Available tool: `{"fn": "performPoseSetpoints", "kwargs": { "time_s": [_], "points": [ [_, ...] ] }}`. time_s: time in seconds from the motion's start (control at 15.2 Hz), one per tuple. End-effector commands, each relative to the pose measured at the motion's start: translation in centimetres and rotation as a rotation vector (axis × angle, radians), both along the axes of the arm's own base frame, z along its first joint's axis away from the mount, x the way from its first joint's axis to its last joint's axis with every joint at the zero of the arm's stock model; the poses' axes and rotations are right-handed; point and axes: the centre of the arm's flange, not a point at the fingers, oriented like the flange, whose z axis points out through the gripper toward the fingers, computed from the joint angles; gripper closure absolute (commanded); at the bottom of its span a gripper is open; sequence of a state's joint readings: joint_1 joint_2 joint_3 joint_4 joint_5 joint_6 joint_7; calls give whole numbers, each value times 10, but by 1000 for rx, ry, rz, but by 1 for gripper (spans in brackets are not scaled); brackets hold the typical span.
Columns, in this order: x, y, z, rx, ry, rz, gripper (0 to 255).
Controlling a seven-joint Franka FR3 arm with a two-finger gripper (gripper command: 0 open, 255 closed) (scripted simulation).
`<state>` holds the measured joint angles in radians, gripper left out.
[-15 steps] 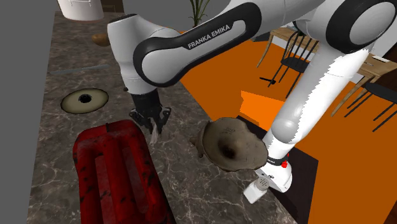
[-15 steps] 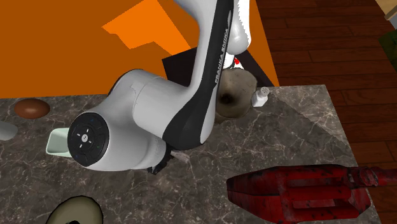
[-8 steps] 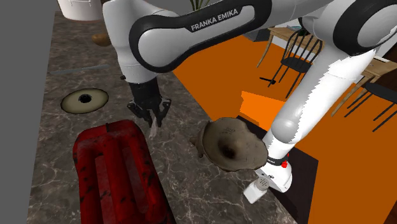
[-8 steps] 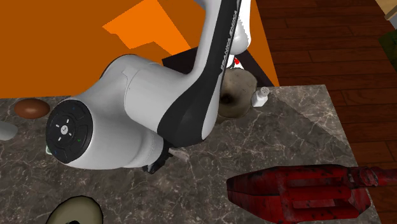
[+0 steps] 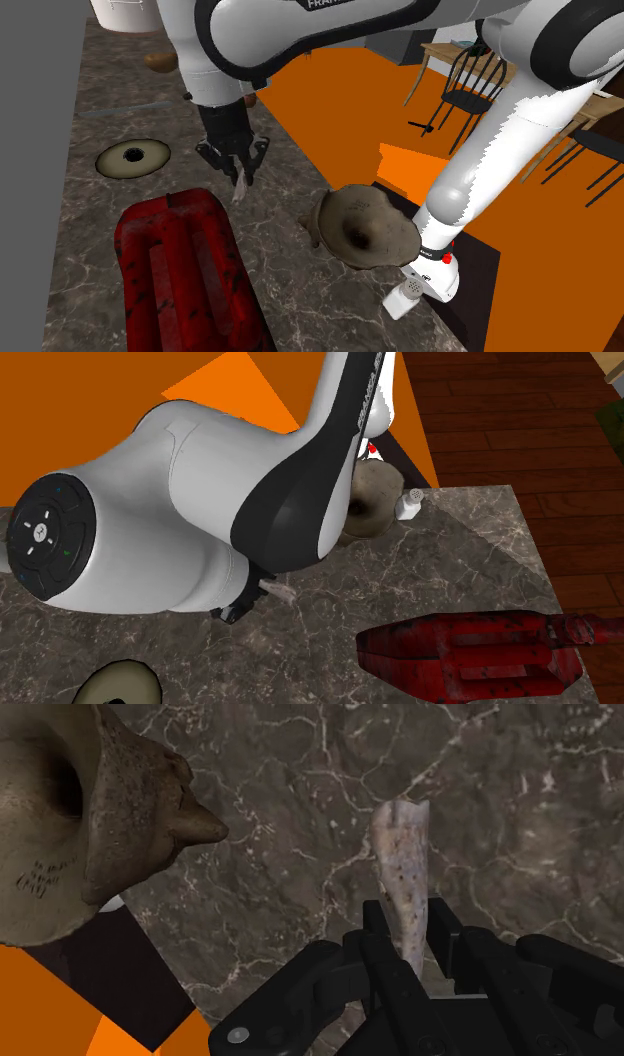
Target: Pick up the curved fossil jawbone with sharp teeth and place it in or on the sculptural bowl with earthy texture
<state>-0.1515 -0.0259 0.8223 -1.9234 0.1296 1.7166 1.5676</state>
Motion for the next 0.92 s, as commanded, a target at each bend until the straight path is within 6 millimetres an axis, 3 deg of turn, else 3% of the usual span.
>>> {"fn": "performPoseSetpoints", "kwargs": {
  "time_s": [0.0, 0.86],
  "points": [
    [-1, -1, 10, 0, 0, 0, 255],
    [-1, -1, 78, 0, 0, 0, 255]
  ]
}}
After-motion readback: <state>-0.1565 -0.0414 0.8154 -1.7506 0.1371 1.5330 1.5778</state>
